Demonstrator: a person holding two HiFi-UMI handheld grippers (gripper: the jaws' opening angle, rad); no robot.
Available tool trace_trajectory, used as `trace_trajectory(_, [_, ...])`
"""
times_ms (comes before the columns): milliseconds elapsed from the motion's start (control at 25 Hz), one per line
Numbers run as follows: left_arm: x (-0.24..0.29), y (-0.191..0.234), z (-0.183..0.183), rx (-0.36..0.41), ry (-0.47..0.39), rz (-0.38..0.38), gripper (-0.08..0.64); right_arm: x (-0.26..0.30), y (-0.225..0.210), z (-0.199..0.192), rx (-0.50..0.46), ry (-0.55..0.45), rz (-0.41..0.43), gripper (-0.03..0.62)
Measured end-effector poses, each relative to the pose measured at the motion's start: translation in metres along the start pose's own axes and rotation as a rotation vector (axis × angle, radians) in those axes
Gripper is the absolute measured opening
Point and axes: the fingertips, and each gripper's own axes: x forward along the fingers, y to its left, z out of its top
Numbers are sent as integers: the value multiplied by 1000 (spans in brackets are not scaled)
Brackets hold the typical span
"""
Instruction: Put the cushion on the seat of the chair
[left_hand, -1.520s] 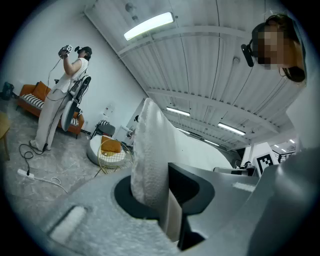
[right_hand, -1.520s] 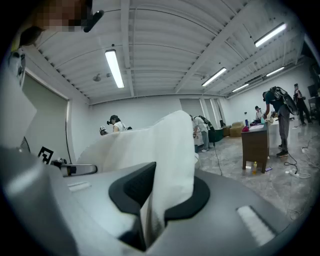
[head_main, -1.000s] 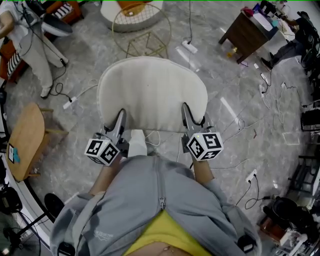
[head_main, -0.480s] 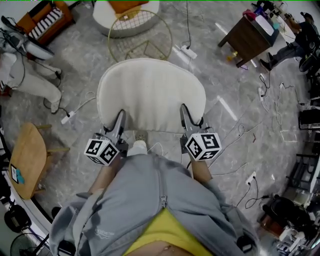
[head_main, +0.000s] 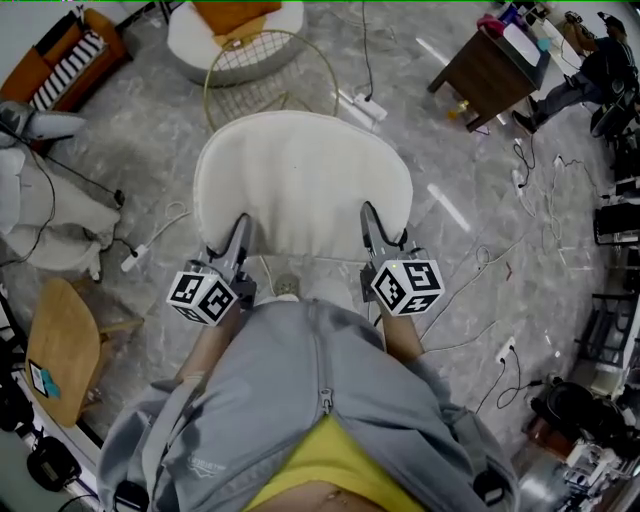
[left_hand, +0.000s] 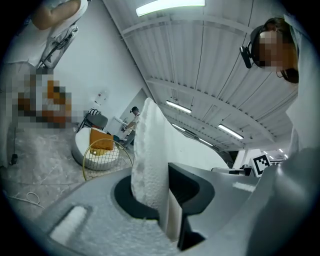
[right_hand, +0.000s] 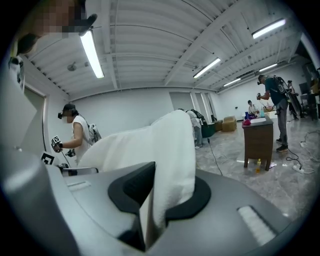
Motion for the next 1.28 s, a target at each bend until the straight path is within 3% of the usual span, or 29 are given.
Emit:
trace_trajectory(320, [35, 18, 21, -13, -42, 21, 52, 49, -13, 26, -24, -1, 43, 71])
trace_trajectory(520, [55, 41, 30, -21, -84, 76, 52, 96, -19, 34, -45, 7, 112, 71])
trace_trajectory(720, [101, 57, 30, -36, -137, 129, 52, 154, -52, 49, -78, 23, 209, 71])
trace_trajectory(1280, [304, 98, 45, -128, -319, 435, 52, 381, -176, 129, -197, 167, 539, 69])
